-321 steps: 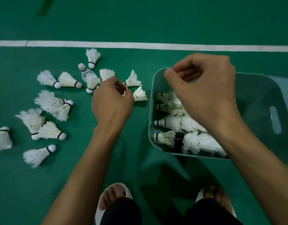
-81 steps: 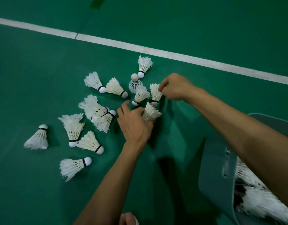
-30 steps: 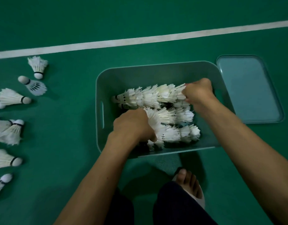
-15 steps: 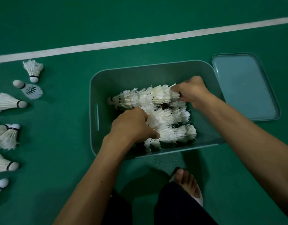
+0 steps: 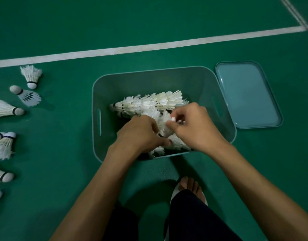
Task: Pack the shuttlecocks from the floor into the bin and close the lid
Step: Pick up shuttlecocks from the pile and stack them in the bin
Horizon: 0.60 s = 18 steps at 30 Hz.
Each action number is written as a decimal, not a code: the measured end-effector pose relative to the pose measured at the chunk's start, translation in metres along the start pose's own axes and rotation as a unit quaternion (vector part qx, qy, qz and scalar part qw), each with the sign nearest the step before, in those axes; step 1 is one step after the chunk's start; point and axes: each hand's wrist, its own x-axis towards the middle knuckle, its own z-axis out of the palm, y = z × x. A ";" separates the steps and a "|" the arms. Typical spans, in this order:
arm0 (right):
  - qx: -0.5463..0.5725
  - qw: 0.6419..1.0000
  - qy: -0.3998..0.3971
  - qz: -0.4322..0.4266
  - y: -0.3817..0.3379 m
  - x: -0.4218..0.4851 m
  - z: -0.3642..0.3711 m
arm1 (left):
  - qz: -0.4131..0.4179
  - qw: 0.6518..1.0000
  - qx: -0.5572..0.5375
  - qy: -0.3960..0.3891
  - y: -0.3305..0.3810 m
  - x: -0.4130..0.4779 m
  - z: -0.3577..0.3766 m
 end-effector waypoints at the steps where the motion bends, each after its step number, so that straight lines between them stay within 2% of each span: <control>1: -0.035 0.999 0.021 0.005 0.000 0.000 -0.008 | -0.004 1.000 0.005 -0.008 -0.004 -0.001 -0.003; 3: -0.140 0.983 0.120 0.017 0.002 0.006 -0.024 | -0.015 0.999 0.026 -0.028 -0.014 0.001 -0.008; 5: -0.245 0.948 0.198 0.038 0.001 0.022 -0.032 | -0.028 0.997 0.051 -0.055 -0.019 0.003 -0.012; 9: -0.307 0.937 0.155 0.065 -0.002 0.058 -0.009 | -0.033 0.989 0.075 -0.126 -0.024 0.008 -0.012; 11: -0.274 0.947 0.154 0.068 0.004 0.073 0.004 | -0.029 0.986 0.079 -0.145 -0.026 0.010 -0.010; 13: -0.191 0.965 0.140 0.112 0.012 0.085 0.010 | -0.027 0.986 0.076 -0.143 -0.029 0.011 -0.009; 15: -0.085 0.975 0.113 0.171 0.019 0.094 0.012 | -0.026 0.992 0.060 -0.106 -0.031 0.014 -0.011; 18: 0.023 0.970 0.084 0.227 0.025 0.105 0.015 | -0.029 0.998 0.028 -0.039 -0.031 0.017 -0.015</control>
